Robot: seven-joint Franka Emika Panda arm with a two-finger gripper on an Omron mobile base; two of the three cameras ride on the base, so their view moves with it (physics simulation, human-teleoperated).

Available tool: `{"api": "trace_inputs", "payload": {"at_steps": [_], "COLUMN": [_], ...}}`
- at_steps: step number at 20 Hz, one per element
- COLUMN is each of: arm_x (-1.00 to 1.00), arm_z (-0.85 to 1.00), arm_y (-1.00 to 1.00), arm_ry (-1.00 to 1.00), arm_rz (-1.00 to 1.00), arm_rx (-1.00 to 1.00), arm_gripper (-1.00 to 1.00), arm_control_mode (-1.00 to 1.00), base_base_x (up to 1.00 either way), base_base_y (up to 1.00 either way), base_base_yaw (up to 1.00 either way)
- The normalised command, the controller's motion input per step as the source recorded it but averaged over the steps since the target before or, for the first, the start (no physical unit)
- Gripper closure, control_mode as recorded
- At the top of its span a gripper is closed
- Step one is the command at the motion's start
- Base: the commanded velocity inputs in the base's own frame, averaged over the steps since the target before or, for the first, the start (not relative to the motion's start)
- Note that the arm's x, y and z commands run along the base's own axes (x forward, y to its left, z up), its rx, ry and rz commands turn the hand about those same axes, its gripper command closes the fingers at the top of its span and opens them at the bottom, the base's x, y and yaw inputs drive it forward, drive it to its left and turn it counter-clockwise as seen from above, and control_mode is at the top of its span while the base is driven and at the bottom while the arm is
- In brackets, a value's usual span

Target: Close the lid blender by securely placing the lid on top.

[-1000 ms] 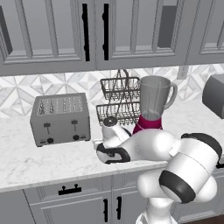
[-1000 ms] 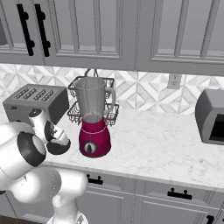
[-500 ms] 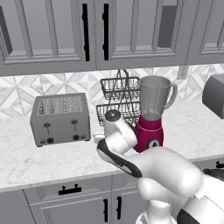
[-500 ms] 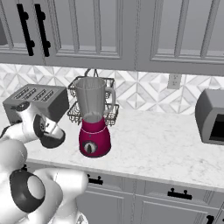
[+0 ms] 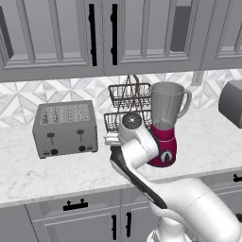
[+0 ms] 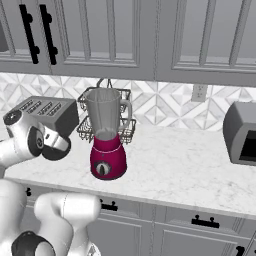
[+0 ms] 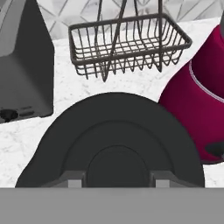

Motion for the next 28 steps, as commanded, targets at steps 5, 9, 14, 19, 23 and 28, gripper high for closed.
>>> {"api": "trace_inputs", "payload": {"at_steps": [5, 9, 14, 19, 23, 28], "arm_x": [0.00, 0.00, 0.00, 0.00, 0.00, 0.00], "arm_z": [0.99, 1.00, 0.96, 0.68, 0.44, 0.29], "arm_y": [0.00, 0.00, 0.00, 0.00, -0.19, -0.40], "arm_ry": [-0.01, 0.00, 0.00, 0.00, 0.00, -0.01], "arm_rz": [0.00, 0.00, 0.00, -0.05, -0.06, -0.05], "arm_rx": [0.00, 0.00, 0.00, -0.04, -0.05, -0.02], "arm_gripper": [1.00, 1.00, 1.00, 1.00, 1.00, 1.00], "arm_control_mode": [-1.00, -1.00, -1.00, -1.00, -1.00, -1.00], "base_base_x": [0.00, 0.00, 0.00, 0.00, 0.00, 0.00], "base_base_y": [0.00, 0.00, 0.00, 0.00, 0.00, 0.00], "base_base_yaw": [0.00, 0.00, 0.00, 0.00, 0.00, 0.00]}}
